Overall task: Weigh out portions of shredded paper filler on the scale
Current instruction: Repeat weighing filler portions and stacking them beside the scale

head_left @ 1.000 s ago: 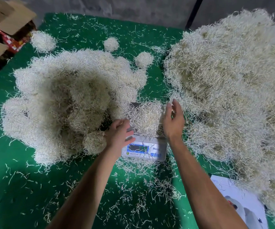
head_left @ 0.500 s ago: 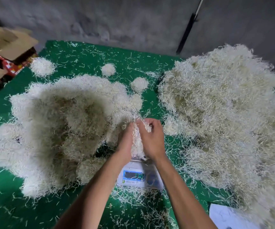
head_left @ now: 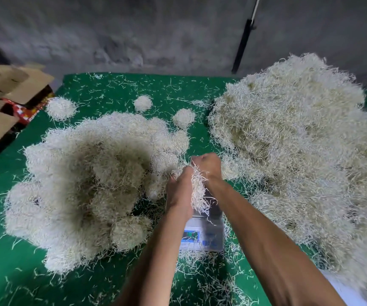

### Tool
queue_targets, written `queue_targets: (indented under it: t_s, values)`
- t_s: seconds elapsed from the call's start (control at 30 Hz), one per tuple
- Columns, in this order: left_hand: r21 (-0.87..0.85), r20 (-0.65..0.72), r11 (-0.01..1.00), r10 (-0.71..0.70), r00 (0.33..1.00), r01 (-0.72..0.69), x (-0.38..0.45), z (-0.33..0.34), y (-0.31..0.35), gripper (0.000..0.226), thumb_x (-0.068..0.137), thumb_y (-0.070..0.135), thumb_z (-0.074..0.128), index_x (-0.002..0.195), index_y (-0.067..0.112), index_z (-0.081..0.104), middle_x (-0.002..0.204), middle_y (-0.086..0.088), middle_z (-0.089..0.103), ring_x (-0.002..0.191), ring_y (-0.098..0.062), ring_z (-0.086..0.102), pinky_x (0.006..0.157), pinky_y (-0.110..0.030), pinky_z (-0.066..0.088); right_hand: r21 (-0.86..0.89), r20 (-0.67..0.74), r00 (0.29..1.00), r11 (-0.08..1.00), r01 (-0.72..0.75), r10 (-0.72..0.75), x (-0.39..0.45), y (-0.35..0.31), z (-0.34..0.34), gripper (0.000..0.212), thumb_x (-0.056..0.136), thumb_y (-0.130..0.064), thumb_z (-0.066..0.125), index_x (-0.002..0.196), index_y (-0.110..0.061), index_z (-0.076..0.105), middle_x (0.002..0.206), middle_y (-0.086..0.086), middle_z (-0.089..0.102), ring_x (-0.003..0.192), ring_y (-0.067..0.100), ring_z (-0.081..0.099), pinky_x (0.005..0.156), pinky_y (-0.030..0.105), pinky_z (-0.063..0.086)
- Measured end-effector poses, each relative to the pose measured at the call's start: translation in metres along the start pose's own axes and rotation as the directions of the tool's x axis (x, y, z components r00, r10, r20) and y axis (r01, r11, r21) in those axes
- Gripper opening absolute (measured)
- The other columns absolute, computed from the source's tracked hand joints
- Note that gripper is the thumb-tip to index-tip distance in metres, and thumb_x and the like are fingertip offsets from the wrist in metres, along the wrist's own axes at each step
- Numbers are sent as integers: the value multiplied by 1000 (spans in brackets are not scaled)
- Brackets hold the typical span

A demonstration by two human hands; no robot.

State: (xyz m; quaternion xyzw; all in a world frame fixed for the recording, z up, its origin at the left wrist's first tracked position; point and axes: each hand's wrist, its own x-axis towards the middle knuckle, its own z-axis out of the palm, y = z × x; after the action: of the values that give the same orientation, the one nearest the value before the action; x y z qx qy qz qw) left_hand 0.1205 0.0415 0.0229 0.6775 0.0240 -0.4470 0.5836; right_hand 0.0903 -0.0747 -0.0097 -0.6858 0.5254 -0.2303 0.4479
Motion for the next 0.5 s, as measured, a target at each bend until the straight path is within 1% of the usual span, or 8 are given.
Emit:
queue_targets:
  t_s: [0.03, 0.1, 0.17, 0.23, 0.3, 0.37, 0.43, 0.5]
  values:
    - [-2, -35, 1000, 27, 999, -27, 0, 0, 4, 88, 66, 58, 68, 135, 6, 46, 135, -15, 55, 107, -24, 56, 77, -35, 47, -138, 11, 996, 987, 85, -85, 3, -6, -1, 44, 97, -17, 63, 54, -17, 54, 38, -8, 47, 33, 3, 44, 48, 20, 47]
    - [-6, -119, 999, 37, 992, -38, -1, -2, 8, 73, 70, 54, 71, 121, 3, 56, 114, -10, 62, 84, -17, 58, 60, -29, 44, -415, 97, 961, 867, 277, -260, 5, -19, -5, 42, 101, -25, 56, 59, -26, 52, 49, -3, 54, 42, 1, 53, 44, 12, 43]
    - [-1, -154, 1000, 13, 988, -13, 0, -4, 15, 68, 76, 52, 71, 120, 2, 57, 103, -8, 58, 78, -17, 55, 57, -29, 41, -544, 176, 904, 727, 419, -390, 8, -29, -8, 45, 103, -27, 53, 59, -33, 42, 52, -6, 50, 47, -3, 50, 47, 12, 42]
    - [-9, -170, 1000, 14, 985, -16, -3, -2, 23, 66, 80, 52, 70, 120, 1, 58, 104, -10, 60, 82, -24, 59, 57, -32, 45, -588, 197, 869, 655, 475, -453, 9, -38, -8, 50, 104, -23, 54, 58, -34, 38, 53, -10, 46, 48, -3, 45, 57, 23, 48]
    - [-68, -157, 998, 3, 988, -13, -12, 0, 30, 65, 85, 53, 68, 122, 1, 54, 107, -6, 60, 88, -25, 61, 64, -36, 49, -611, 181, 888, 659, 438, -422, 16, -38, -14, 46, 101, -17, 55, 60, -34, 43, 56, -10, 47, 52, -2, 47, 55, 21, 46]
    - [-82, -145, 992, 85, 986, -98, -23, -12, 19, 66, 89, 57, 65, 130, 10, 44, 122, -1, 55, 98, -19, 54, 78, -38, 47, -681, 130, 942, 664, 311, -308, 29, -24, -36, 32, 102, -15, 53, 73, -29, 58, 63, -4, 54, 57, 1, 54, 49, 15, 40]
    - [-62, -153, 987, 137, 979, -148, -35, -34, 6, 82, 91, 57, 65, 148, 10, 31, 149, -8, 42, 115, -20, 45, 95, -40, 40, -732, 61, 980, 659, 175, -192, 43, -5, -72, 25, 106, -24, 50, 85, -22, 62, 72, -1, 59, 61, 6, 60, 47, 17, 43]
    - [-126, -215, 985, 90, 972, -119, -23, -49, 3, 80, 93, 52, 65, 149, 5, 34, 152, -14, 42, 113, -19, 45, 95, -39, 36, -759, 12, 983, 639, 128, -182, 53, 4, -99, 35, 108, -36, 44, 86, -17, 63, 75, 1, 61, 63, 13, 64, 50, 21, 50]
